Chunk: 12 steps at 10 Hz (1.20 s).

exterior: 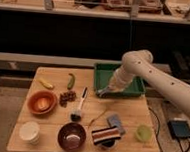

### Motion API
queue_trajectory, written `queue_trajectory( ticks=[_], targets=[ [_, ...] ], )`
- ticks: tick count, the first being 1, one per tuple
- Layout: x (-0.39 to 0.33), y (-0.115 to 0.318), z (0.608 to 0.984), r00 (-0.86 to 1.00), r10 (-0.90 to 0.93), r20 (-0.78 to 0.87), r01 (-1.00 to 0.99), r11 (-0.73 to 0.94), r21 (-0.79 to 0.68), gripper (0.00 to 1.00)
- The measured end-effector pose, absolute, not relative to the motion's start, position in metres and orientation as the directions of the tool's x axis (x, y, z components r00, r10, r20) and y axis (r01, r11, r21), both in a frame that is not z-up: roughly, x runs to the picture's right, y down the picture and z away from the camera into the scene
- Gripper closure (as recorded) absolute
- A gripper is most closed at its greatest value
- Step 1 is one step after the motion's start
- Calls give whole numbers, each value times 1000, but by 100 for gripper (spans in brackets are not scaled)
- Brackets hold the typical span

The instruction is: Wipe purple bowl with towel

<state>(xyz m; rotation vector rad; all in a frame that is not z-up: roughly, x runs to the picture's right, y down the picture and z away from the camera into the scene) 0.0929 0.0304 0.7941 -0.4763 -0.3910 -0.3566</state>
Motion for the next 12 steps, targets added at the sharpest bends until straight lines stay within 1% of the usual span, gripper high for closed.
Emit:
queue_trajectory(
  ticks=[2,3,4,9,11,12],
  targets=[
    [44,30,790,798,-283,532,505,796,-333,100],
    [18,34,784,733,-312,604,575,758,-307,100],
    [5,36,780,692,-325,644,614,734,-290,100],
    [-2,44,773,633,-334,698,661,703,-263,100],
    [-3,56,755,601,-331,728,666,711,-227,100],
    [-3,70,741,583,-331,742,669,714,-207,100]
  ],
)
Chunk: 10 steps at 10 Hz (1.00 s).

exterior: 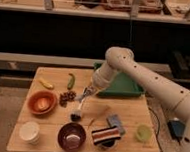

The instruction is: Wipe purple bowl with towel

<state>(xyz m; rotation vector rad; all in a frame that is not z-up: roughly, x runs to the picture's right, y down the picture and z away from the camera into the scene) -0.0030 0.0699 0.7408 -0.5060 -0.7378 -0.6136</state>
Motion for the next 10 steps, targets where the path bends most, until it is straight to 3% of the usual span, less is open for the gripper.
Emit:
queue_trajectory(
  ticks=[5,7,10],
  targets=[
    [-9,158,645,464,-374,803,721,686,-96,100],
    [-11,179,624,423,-387,819,739,671,-65,100],
    [-13,180,624,418,-389,821,742,668,-61,100]
  ],
)
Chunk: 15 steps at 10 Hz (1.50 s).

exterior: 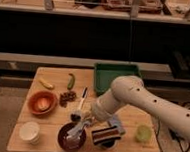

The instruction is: Wipe purple bowl with towel

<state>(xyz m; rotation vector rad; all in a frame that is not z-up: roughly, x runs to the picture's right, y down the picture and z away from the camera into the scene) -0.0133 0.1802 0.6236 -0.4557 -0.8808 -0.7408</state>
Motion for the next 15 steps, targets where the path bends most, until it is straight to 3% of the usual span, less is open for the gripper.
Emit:
queue_trajectory(
  ticks=[6,11,15],
  targets=[
    [-39,229,657,407,-342,847,790,597,-139,100],
    [-68,229,637,361,-378,853,834,539,-115,100],
    [-79,263,647,341,-317,885,850,507,-146,100]
  ],
)
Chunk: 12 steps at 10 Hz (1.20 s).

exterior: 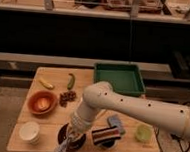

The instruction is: Wipe purple bowl with towel

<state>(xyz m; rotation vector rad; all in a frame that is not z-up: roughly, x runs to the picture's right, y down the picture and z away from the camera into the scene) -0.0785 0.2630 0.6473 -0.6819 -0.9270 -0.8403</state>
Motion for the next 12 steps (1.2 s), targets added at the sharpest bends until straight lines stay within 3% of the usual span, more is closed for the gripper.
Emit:
queue_trajectory(
  ticks=[5,9,12],
  targets=[
    [-83,287,664,366,-273,890,858,470,-209,100],
    [-44,261,697,451,-275,849,830,479,-286,100],
    [-55,246,709,441,-296,847,836,478,-268,100]
  ],
)
